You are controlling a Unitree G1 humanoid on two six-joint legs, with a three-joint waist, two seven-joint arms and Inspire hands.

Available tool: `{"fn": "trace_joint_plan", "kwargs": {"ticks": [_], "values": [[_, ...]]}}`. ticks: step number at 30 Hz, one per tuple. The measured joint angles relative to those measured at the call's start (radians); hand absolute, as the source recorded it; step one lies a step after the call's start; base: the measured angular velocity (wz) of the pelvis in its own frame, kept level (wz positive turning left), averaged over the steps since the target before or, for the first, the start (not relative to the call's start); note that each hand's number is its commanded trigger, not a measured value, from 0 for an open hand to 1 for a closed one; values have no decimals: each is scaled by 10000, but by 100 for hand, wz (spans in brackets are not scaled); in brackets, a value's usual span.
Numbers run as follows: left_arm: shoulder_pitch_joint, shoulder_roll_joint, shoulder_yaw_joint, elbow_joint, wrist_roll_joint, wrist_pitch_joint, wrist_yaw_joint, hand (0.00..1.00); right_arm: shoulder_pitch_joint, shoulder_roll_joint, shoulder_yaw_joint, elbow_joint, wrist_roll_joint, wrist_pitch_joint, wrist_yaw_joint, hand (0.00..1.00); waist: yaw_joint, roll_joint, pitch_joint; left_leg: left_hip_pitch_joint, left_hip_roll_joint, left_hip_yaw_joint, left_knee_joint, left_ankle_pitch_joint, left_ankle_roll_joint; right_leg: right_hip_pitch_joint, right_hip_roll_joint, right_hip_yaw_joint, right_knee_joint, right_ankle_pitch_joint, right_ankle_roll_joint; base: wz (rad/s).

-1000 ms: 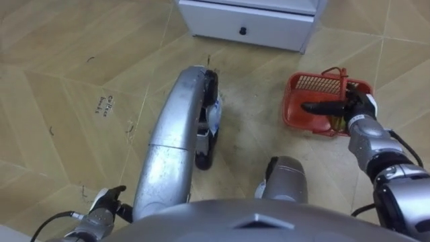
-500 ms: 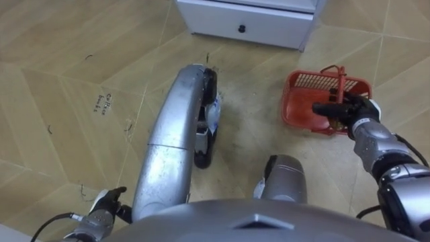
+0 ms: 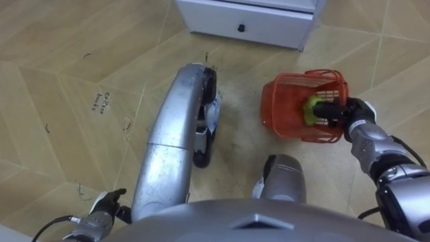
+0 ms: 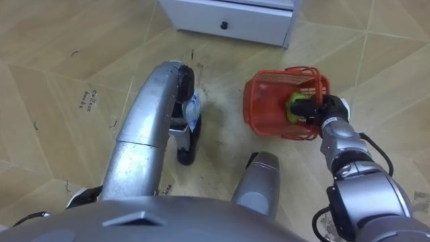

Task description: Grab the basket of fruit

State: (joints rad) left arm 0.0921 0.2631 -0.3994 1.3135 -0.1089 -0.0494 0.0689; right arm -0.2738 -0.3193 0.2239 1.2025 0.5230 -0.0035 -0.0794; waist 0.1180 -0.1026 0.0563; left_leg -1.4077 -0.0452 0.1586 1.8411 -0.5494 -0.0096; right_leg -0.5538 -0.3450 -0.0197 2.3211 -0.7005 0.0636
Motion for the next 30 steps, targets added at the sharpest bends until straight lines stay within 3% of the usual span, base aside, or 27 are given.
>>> {"fn": "trace_joint_plan", "kwargs": {"ticks": [8,16,22,24,28,30], "values": [[0,15,-106,-4,-90,4,-1,0,-5,4,0,-121,181,50,-130,100,3,-21,-7,17,9,-2,13,2,-3,13,10,21,14,-1,-2,0],[-97,-9,-173,-9,-89,100,21,0,-3,196,288,-1640,170,59,-380,100,-80,-63,-12,92,124,-62,102,1,-1,121,154,127,103,-31,-63,-6],[-235,-200,57,-220,-80,124,375,0,705,722,311,-3434,-469,67,-506,100,-510,-53,-44,140,85,-316,300,-51,8,313,322,81,98,-40,-81,-4],[-342,-230,62,-247,-82,121,384,0,899,896,315,-3749,-983,85,-513,100,-692,-64,-100,162,-24,-380,349,-113,1,348,311,151,98,-40,-81,-8],[-700,-247,257,-270,-87,65,559,0,1121,928,398,-4352,-1231,290,-511,100,-976,-25,-127,155,-99,-494,484,-204,20,478,358,186,76,-40,-82,-7],[-971,-256,469,-364,-85,-18,611,0,1373,925,399,-4977,-1231,292,-530,100,-1181,-35,-185,195,-334,-640,573,-346,-29,589,364,266,-10,-39,-81,-10]]}}
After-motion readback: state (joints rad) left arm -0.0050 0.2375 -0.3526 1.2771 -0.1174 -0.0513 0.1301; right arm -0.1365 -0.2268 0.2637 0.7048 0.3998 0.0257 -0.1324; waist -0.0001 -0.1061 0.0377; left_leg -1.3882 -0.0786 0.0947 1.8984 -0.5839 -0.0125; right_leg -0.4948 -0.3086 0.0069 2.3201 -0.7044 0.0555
